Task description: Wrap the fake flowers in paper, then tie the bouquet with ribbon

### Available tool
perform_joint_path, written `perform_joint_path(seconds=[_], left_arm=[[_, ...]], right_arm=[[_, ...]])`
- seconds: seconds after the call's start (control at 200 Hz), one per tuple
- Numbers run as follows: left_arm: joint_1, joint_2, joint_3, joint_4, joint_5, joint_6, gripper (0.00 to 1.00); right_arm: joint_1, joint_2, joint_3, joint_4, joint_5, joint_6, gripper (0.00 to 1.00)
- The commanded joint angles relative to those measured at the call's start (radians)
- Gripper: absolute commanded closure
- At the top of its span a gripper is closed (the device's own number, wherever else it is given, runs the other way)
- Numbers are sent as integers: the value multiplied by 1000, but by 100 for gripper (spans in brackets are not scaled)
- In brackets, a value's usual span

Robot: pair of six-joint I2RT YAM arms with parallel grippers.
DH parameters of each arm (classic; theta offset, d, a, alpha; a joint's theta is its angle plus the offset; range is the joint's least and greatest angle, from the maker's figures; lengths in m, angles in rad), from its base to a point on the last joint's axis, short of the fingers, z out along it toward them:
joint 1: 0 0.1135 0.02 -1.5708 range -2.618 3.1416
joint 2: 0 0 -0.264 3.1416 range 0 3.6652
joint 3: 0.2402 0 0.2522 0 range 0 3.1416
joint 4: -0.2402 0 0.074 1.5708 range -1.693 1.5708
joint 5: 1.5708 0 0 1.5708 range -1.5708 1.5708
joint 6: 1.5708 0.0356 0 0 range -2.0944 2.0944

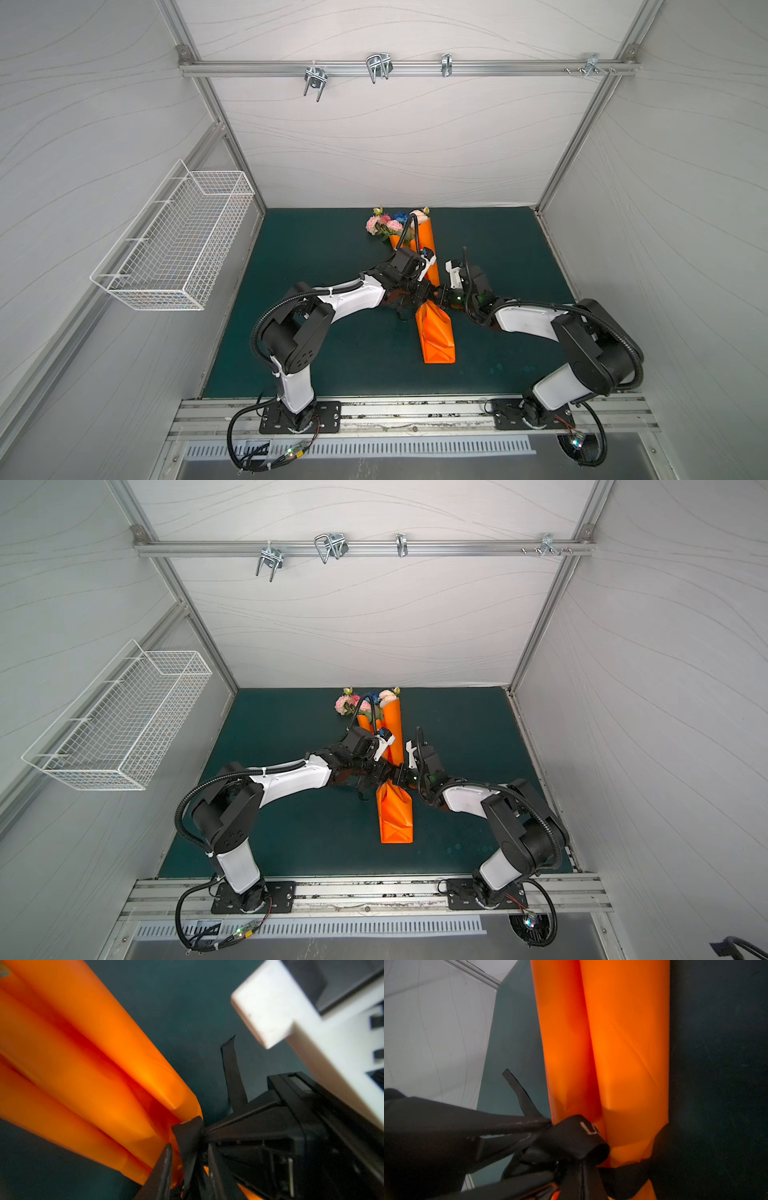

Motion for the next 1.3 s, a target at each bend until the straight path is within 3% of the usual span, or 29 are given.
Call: perform_joint_path(seconds=[0.0, 0.065, 0.195, 0.53, 0.89, 1.065, 1.125, 1.291], left_arm=[[0, -20, 0, 32, -17, -22, 73], [7, -15, 4, 32, -8, -31, 78], [32, -6, 13, 31, 44, -48, 100], [50, -23, 23, 53, 107, -73, 98], [49, -36, 0, 103, 145, -101, 97], [50, -53, -37, 141, 160, -136, 96], [49, -57, -52, 154, 165, -149, 89], [49, -52, -62, 156, 163, -163, 88]], right_arm=[[8, -27, -9, 70, 25, 11, 100], [8, -23, -8, 70, 26, 10, 100], [7, -17, -10, 66, 22, 9, 100], [14, 14, 7, 82, -4, 13, 100], [14, 72, -4, 226, -39, 59, 100], [10, 175, -21, 448, -60, 85, 100], [6, 227, -35, 580, -71, 111, 100], [1, 356, -75, 903, -93, 176, 100]])
